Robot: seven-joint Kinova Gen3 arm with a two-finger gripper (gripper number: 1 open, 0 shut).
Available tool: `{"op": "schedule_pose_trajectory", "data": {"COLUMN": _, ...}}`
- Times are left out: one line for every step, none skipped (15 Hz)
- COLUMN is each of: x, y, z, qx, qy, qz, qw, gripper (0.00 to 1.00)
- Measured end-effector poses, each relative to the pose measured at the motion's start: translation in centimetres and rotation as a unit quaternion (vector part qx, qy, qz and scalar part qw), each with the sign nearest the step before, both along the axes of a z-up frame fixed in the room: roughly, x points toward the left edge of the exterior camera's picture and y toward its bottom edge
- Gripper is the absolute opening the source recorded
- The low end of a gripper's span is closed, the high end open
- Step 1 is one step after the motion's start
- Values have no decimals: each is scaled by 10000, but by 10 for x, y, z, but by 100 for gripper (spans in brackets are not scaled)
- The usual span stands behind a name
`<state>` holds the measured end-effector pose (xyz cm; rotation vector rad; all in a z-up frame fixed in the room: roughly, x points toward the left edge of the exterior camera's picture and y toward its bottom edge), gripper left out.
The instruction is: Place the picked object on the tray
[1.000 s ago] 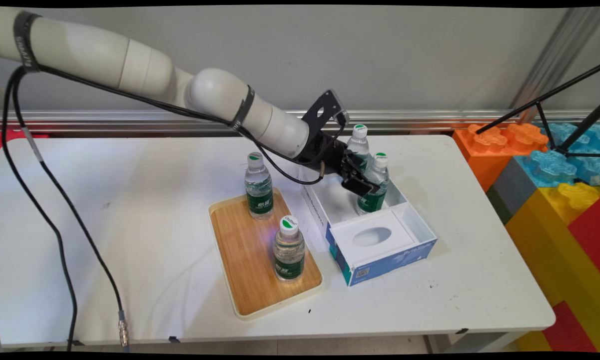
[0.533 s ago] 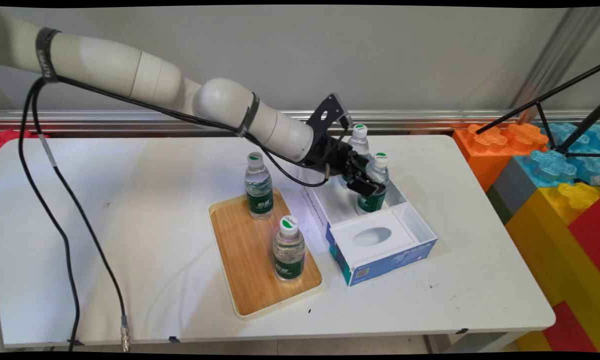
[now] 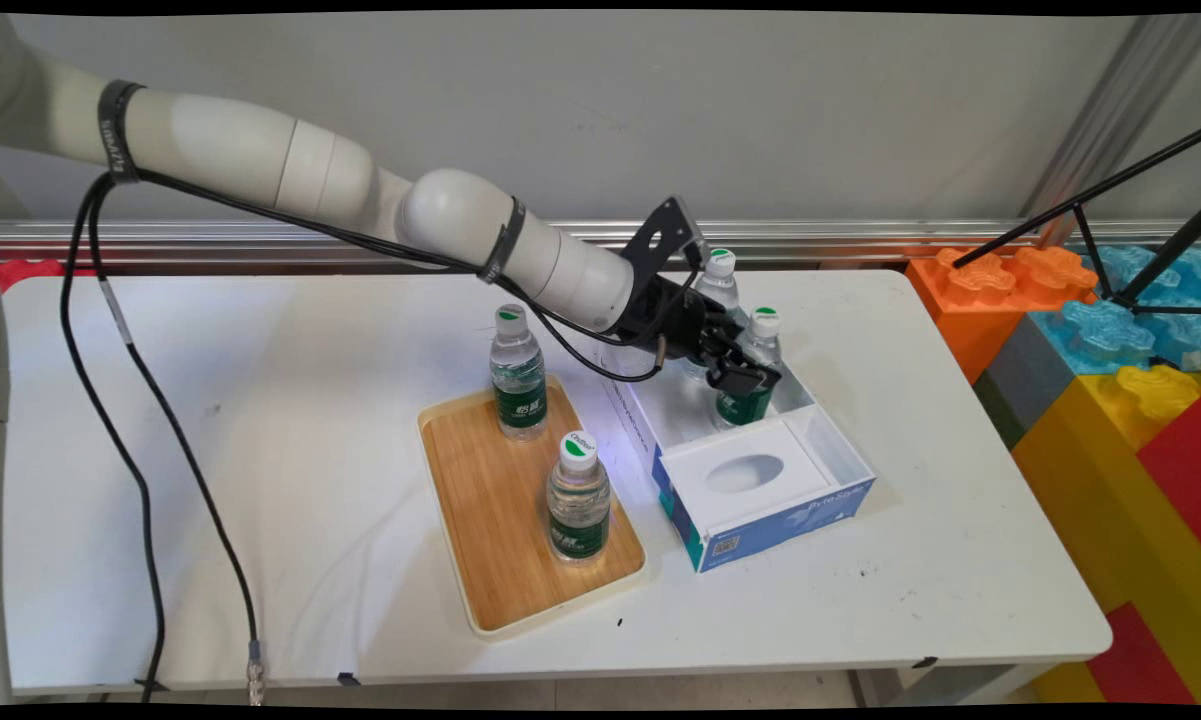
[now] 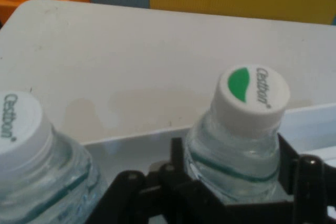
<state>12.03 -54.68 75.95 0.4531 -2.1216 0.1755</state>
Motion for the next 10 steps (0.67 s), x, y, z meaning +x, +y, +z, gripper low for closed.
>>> {"op": "schedule_pose_trajectory", "data": {"x": 0, "y": 0, "z": -1, "qx": -6, "qy": -3, "qz": -24, "qw": 10000, "gripper": 0}}
{"op": "schedule_pose_trajectory", "data": {"x": 0, "y": 0, "z": -2, "qx": -6, "qy": -1, "qz": -37, "qw": 10000, "gripper": 0}}
{"op": "schedule_pose_trajectory", "data": {"x": 0, "y": 0, "z": -2, "qx": -6, "qy": 3, "qz": -38, "qw": 10000, "gripper": 0}}
{"op": "schedule_pose_trajectory", "data": {"x": 0, "y": 0, "z": -2, "qx": -2, "qy": 9, "qz": -39, "qw": 10000, "gripper": 0}}
{"op": "schedule_pose_trajectory", "data": {"x": -1, "y": 0, "z": -2, "qx": 2, "qy": 20, "qz": -29, "qw": 10000, "gripper": 0}}
{"op": "schedule_pose_trajectory", "data": {"x": -2, "y": 0, "z": 0, "qx": 14, "qy": 32, "qz": -12, "qw": 10000, "gripper": 0}}
{"op": "schedule_pose_trajectory", "data": {"x": -3, "y": 0, "z": 3, "qx": 28, "qy": 43, "qz": 16, "qw": 10000, "gripper": 0}}
{"op": "schedule_pose_trajectory", "data": {"x": -4, "y": 1, "z": 7, "qx": 37, "qy": 52, "qz": 37, "qw": 10000, "gripper": 0}}
{"op": "schedule_pose_trajectory", "data": {"x": -7, "y": 1, "z": 14, "qx": 50, "qy": 65, "qz": 66, "qw": 9999, "gripper": 0}}
{"op": "schedule_pose_trajectory", "data": {"x": -8, "y": 2, "z": 20, "qx": 57, "qy": 72, "qz": 88, "qw": 9999, "gripper": 0}}
